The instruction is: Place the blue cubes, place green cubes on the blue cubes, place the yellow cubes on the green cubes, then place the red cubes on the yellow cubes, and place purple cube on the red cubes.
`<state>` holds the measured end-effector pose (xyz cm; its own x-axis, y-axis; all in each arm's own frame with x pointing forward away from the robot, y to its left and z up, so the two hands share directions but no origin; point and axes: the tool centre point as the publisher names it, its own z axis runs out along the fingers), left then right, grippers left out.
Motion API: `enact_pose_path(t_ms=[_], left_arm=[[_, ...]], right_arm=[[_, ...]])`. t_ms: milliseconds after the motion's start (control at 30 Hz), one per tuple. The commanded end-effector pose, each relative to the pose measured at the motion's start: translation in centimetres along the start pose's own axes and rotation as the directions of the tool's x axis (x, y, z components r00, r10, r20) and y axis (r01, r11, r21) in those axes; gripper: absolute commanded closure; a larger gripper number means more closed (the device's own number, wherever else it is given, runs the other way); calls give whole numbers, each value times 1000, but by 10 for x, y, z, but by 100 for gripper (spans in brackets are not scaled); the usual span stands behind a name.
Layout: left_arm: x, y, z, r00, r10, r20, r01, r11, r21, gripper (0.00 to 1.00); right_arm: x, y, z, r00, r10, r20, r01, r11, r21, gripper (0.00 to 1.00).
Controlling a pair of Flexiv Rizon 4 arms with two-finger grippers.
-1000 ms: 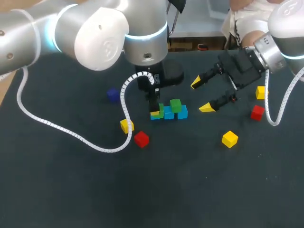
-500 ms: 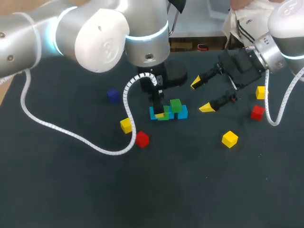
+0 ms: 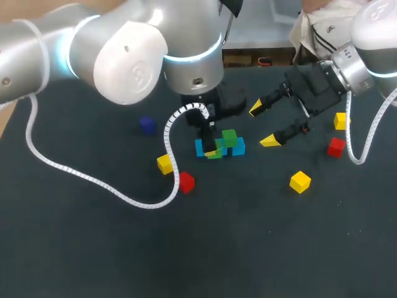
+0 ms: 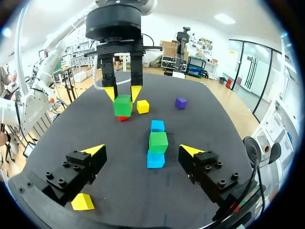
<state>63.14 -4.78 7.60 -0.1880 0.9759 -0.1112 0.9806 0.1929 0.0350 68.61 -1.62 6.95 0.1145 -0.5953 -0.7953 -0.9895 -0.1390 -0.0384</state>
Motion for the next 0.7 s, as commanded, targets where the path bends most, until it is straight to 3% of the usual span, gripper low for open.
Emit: enact_pose_path(t_ms=[33,367,700], left_arm=[[-7,9,6,1000,-12,-15,12,1000,10,100],[-15,20,17,999,-46,-23,46,999,21,100],[-7,28,19,998,-65,-27,66,998,15,100]], right_arm=[[0,0,0,1000,-1,1,1,1000,1,0],[0,0,0,1000,-1,1,1,1000,1,0],[0,0,0,1000,-1,1,1,1000,1,0]])
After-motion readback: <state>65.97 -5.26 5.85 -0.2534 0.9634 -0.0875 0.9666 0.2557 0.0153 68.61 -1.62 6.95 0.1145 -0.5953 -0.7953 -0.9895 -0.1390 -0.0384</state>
